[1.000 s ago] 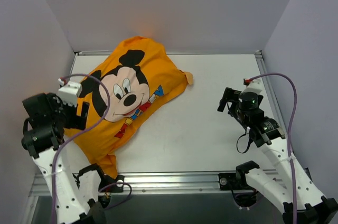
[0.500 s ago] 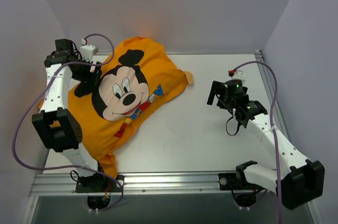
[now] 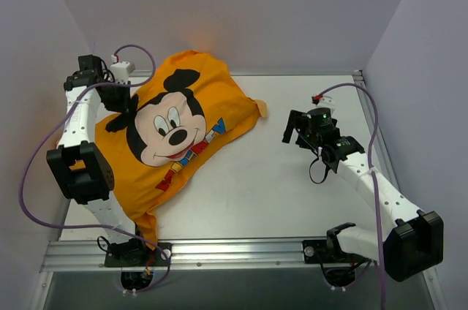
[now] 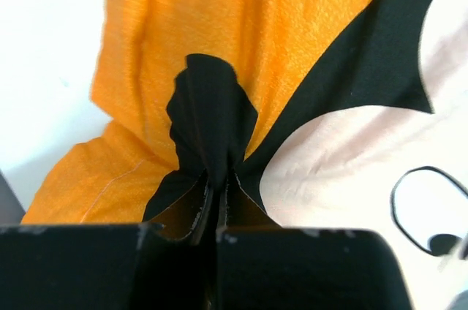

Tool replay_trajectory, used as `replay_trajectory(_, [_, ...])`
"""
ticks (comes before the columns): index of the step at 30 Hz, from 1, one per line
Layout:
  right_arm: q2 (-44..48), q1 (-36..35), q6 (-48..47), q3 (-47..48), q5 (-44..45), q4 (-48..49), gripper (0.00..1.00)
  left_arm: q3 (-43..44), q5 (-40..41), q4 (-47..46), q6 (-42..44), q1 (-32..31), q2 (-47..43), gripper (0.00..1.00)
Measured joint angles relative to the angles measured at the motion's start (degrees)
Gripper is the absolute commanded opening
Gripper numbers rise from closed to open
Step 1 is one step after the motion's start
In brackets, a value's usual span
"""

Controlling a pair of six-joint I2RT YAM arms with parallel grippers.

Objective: Remove the pillowcase from the pillow

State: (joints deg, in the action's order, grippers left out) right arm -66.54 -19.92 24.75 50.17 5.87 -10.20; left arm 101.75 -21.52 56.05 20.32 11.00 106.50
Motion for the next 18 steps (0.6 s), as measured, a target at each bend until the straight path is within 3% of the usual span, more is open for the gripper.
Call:
replay_trajectory(4, [0.0,0.0,0.9,0.0,-0.8,0.7,1.00,-0.2,3.9,-2.7,-4.8,-0.5,-5.5,0.02])
replay_trajectory(10, [0.0,-0.4,1.6,0.0,-1.5,1.4,1.00,8.5,20.0,-4.3,-4.6,-6.9,-9.2,0.02])
replay_trajectory(15, [0.0,-0.4,2.4,0.2,-1.6,1.4,1.00,8.8,33.7,-8.0,0.3,-22.0,-16.6,0.02])
replay_trajectory(18, [0.0,-0.4,3.0,1.1,-1.0,1.1,1.00,1.9,35.2,-11.2,0.2,-32.7,-24.2,0.02])
